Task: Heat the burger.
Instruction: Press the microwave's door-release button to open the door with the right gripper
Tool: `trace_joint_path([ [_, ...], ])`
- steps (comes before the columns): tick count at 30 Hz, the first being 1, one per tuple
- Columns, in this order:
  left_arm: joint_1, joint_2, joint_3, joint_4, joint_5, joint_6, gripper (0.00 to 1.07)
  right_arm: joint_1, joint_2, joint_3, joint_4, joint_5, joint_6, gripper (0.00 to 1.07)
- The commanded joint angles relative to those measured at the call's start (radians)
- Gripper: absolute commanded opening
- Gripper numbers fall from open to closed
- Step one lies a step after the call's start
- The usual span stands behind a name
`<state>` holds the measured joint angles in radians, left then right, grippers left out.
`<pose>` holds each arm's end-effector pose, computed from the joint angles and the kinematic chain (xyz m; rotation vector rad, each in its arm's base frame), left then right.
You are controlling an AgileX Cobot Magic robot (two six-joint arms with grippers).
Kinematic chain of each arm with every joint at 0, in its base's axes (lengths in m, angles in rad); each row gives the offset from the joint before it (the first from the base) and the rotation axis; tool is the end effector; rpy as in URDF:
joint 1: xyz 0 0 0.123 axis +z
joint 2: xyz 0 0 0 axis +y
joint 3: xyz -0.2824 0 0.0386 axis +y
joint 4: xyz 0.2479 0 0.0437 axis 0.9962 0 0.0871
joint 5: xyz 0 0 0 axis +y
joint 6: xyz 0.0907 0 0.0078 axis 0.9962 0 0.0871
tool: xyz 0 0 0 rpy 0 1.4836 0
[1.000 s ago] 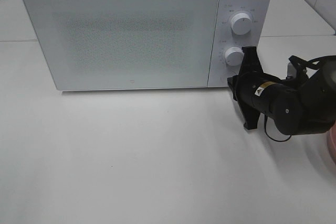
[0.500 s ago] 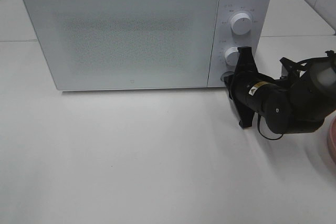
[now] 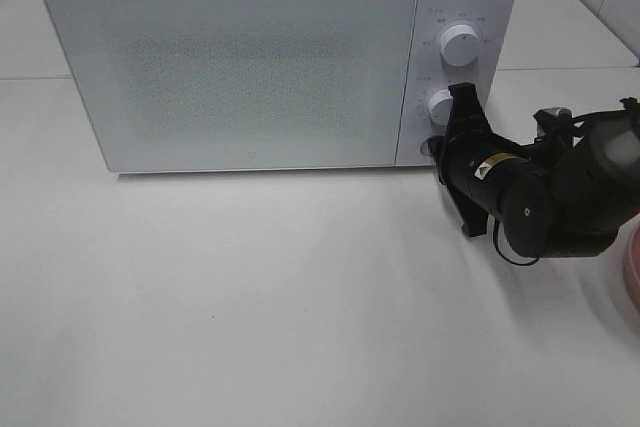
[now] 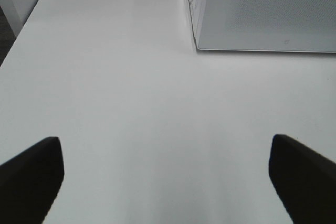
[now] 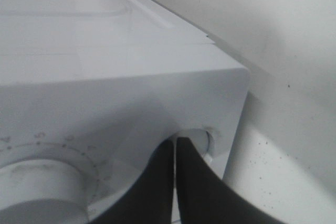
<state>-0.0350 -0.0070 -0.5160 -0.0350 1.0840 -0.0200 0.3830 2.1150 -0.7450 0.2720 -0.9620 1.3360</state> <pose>-0.0089 -0.0025 0.2797 0.0179 2.0449 -0.0762 0.3370 0.1142 0.0808 1.2129 1.6482 1.0309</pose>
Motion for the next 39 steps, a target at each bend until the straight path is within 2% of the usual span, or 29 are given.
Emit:
trace_joint_path([
  [1, 0.003, -0.012, 0.001, -0.005, -0.017, 0.0, 0.98, -0.014, -0.029, -0.032, 0.09, -0.23, -0.054, 0.0],
  [5, 0.003, -0.012, 0.001, -0.005, -0.017, 0.0, 0.98, -0.014, -0.029, -0.043, 0.098, -0.26, -0.061, 0.0],
  [15, 0.003, -0.012, 0.001, -0.005, -0.017, 0.0, 0.98, -0.026, -0.029, -0.151, 0.182, -0.395, -0.139, 0.0],
  [23, 0.003, -0.012, 0.001, -0.005, -0.017, 0.0, 0.98, -0.026, -0.029, -0.182, 0.192, -0.444, -0.173, 0.0],
  [27, 0.003, -0.012, 0.001, -0.005, -0.017, 0.0, 0.98, -0.026, -0.029, -0.179, 0.191, -0.442, -0.173, 0.0],
  [33, 0.003, -0.012, 0.001, -0.005, -0.017, 0.0, 0.98, -0.023, -0.052, -0.113, 0.192, -0.376, -0.166, 0.0],
  [36, 0.003, -0.012, 0.001, -0.005, -0.017, 0.0, 0.98, -0.023, -0.075, -0.075, 0.188, -0.306, -0.164, 0.0],
  [39, 0.003, -0.012, 0.001, -0.005, -0.017, 0.0, 0.98, -0.023, -0.09, -0.034, 0.143, -0.155, -0.144, 0.0],
])
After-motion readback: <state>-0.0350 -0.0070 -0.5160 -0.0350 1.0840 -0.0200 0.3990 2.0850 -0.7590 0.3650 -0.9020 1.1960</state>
